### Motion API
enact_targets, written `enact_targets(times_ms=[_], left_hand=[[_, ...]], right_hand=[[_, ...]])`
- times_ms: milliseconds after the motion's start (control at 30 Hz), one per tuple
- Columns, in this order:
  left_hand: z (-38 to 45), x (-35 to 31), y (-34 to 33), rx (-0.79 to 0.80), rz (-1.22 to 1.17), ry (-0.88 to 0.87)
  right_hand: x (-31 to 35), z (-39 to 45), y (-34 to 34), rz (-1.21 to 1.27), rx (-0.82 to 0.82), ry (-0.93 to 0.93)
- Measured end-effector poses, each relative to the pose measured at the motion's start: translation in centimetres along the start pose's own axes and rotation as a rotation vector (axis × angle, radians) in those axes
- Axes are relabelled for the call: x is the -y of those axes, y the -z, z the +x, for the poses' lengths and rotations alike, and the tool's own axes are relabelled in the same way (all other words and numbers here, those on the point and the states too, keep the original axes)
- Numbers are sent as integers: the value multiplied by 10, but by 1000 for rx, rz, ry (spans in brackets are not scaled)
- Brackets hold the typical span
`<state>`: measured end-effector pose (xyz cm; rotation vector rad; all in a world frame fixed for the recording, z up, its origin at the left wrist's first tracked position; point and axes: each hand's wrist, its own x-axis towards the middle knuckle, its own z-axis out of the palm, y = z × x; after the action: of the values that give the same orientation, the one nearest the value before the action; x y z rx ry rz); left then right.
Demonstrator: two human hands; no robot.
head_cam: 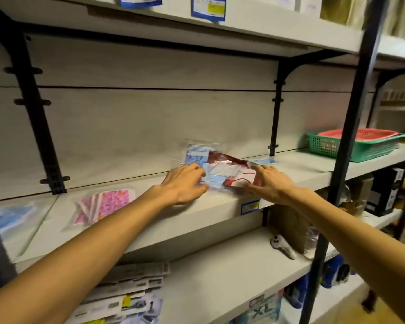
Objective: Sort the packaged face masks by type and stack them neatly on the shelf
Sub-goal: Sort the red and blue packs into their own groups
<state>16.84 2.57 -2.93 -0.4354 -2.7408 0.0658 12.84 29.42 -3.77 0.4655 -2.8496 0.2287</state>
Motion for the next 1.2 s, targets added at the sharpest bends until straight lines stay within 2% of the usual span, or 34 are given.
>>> enact_targets(times_ms=[133,300,433,533,667,833,933,1100,1200], left_hand=[[36,-8,-8,19,-15,11],[74,-24,-31,36,-11,14],[95,-33,-50,215,-127,85],[108,-37,-55,266,-155,135],[122,-37,-57,296,-141,187],[117,-32,-59,78,-81,275],[106,-30,-62,-25,-81,362],[89,-27,-59,-168,-194,552],[78,-29,-50,-271,-237,538]], right_hand=[[-20,22,2,64,38,30],[-38,47,-11,3,212,91],[-55,71,-20,77,323,131],[-71,91,-28,134,374,186],[-91,113,-44,182,317,248],[-103,130,-64,288,159,338],[-108,138,-69,471,179,351],[-114,141,-69,950,267,375],[-120,142,-67,1014,191,337]])
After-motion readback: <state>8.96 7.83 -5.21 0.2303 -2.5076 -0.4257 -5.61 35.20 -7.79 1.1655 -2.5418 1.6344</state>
